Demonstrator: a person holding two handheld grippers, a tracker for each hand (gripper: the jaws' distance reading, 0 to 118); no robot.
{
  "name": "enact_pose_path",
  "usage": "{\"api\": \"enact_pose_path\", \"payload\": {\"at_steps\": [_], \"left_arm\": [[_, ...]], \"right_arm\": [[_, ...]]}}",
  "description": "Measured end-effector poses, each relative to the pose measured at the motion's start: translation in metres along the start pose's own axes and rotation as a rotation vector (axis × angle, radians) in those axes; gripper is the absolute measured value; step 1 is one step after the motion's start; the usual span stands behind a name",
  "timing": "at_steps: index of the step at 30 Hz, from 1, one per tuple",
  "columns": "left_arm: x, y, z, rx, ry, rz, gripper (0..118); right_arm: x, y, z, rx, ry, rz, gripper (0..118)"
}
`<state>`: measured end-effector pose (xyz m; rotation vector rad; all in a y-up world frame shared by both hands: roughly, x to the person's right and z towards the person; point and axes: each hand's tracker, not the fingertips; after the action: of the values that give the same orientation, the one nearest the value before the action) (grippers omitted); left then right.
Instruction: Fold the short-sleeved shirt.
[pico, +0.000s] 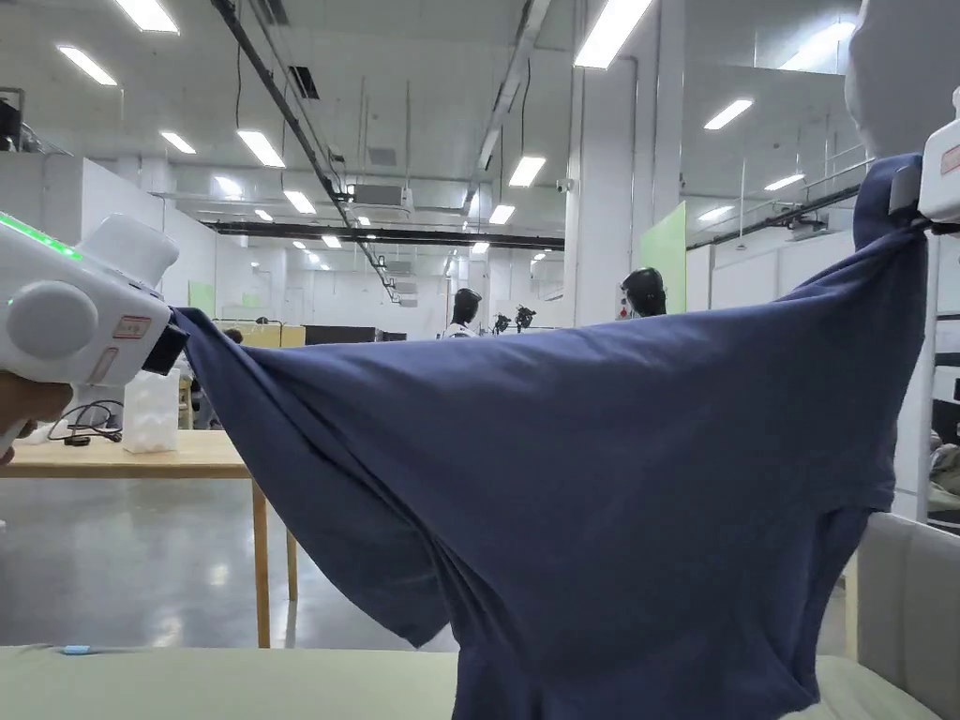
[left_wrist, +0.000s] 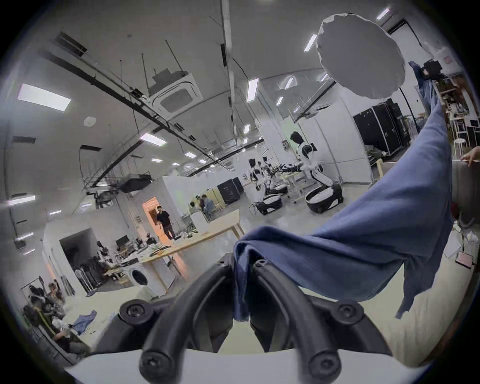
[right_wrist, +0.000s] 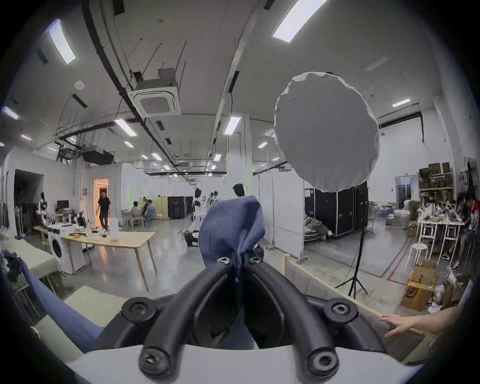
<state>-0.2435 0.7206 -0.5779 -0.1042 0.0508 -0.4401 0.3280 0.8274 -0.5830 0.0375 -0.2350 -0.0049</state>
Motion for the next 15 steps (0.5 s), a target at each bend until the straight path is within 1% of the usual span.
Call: {"api": "enact_pose_path", "payload": {"at_steps": [5, 12, 15], "left_arm": [[0.015, -0.004, -0.024, -0.036, -0.017, -0.026, 8], [0.02, 0.005, -0.068, -0.058, -0.024, -0.022, 8], [0.013, 0.021, -0.089, -0.05, -0.014, 0.01, 8]], "right_arm": [[0.0, -0.015, -0.019, -0.032, 0.002, 0.007, 5], [-0.003, -0.027, -0.055, -0.064, -0.002, 0.017, 5], [-0.005, -0.023, -0.074, -0.062, -0.004, 0.014, 5]]}}
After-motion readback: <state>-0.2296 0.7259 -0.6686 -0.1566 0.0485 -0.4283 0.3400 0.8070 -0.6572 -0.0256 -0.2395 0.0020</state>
